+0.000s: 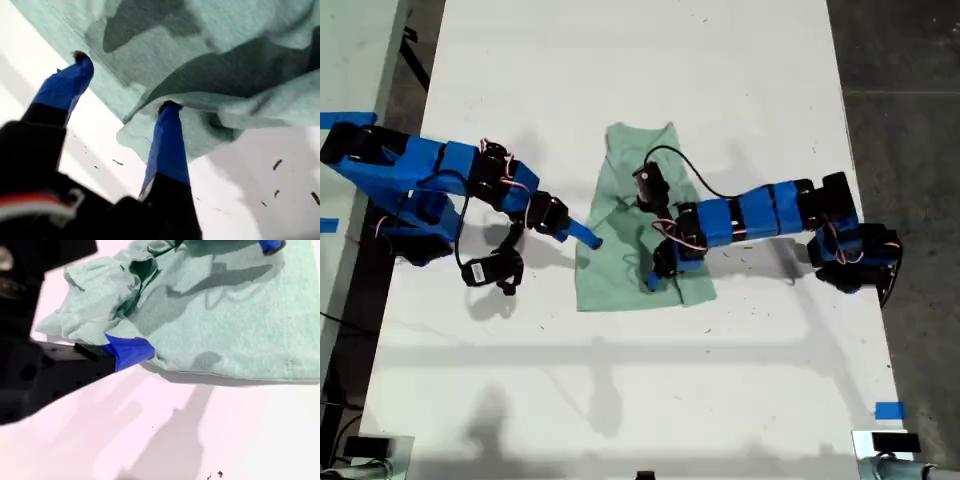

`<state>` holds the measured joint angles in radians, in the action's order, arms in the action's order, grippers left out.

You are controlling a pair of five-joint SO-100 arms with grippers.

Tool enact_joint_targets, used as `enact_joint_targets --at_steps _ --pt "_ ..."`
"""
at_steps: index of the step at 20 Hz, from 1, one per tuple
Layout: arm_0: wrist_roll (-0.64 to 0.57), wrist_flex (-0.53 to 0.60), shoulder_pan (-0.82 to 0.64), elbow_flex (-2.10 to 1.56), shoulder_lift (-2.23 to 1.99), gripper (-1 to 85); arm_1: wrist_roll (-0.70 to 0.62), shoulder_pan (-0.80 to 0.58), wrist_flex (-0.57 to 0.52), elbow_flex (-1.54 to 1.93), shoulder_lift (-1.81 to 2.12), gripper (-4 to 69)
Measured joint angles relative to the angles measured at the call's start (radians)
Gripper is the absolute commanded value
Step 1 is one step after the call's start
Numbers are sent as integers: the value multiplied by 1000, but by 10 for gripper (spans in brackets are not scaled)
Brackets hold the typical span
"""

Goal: Fold tshirt

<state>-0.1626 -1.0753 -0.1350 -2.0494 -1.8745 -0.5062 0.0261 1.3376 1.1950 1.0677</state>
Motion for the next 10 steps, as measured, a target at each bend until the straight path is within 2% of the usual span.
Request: enact_joint_targets --at_steps 7,10 --pt "14 -61 6 0 0 341 -109 -67 247 -6 354 260" --pt "40 -84 34 0 0 336 -137 -106 275 98 563 248"
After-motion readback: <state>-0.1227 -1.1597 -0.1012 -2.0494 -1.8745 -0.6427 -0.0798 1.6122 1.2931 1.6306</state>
